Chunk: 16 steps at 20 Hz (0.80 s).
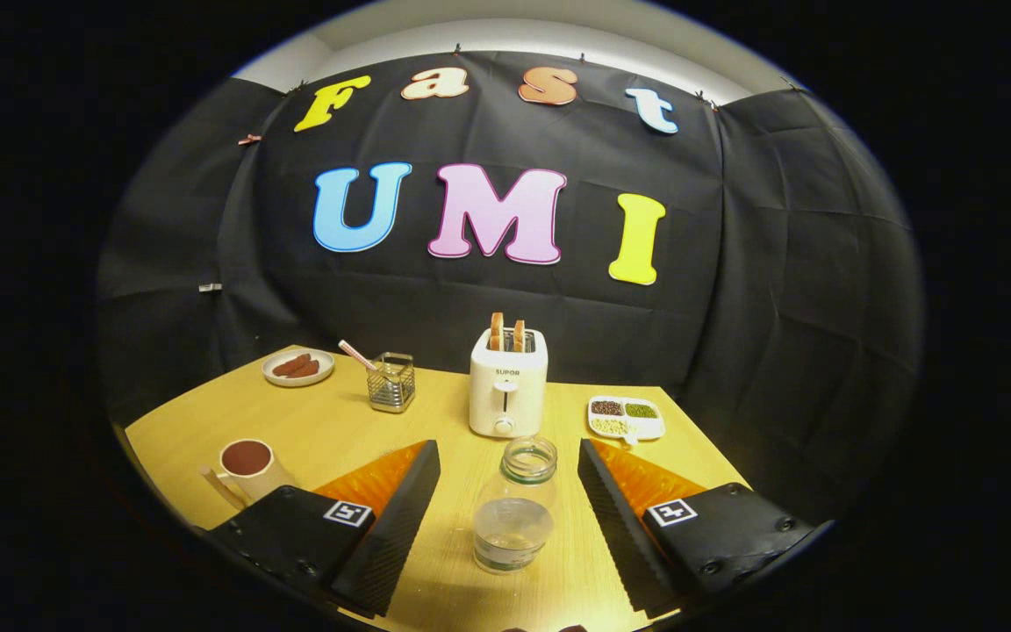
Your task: Take the bottle from table, then pour the juice into the cup, finally place the bottle on the coaster
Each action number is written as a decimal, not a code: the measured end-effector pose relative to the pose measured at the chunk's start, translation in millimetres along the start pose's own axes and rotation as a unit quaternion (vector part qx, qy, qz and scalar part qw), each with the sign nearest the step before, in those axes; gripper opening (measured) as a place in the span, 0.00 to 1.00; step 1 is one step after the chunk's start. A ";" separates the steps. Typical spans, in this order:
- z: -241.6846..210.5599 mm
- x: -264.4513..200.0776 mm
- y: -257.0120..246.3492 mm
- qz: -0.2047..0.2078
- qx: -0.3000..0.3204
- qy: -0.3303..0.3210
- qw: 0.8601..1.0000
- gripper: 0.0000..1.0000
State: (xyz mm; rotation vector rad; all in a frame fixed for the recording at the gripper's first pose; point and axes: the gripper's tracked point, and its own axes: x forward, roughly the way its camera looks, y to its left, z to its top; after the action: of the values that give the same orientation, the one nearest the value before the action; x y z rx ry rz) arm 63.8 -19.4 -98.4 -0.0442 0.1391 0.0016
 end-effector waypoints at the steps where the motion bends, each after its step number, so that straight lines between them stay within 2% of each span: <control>1: -5.7 2.5 -1.1 -0.001 0.001 0.005 1.000 0.97; 11: -56.9 19.3 -4.3 -0.008 0.025 0.045 0.999 0.98; 16: -71.9 23.6 -2.9 -0.005 0.014 0.054 0.998 0.98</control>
State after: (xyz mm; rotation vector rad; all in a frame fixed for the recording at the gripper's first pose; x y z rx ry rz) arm 77.2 -25.5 -172.6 -0.0166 0.2469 -0.0136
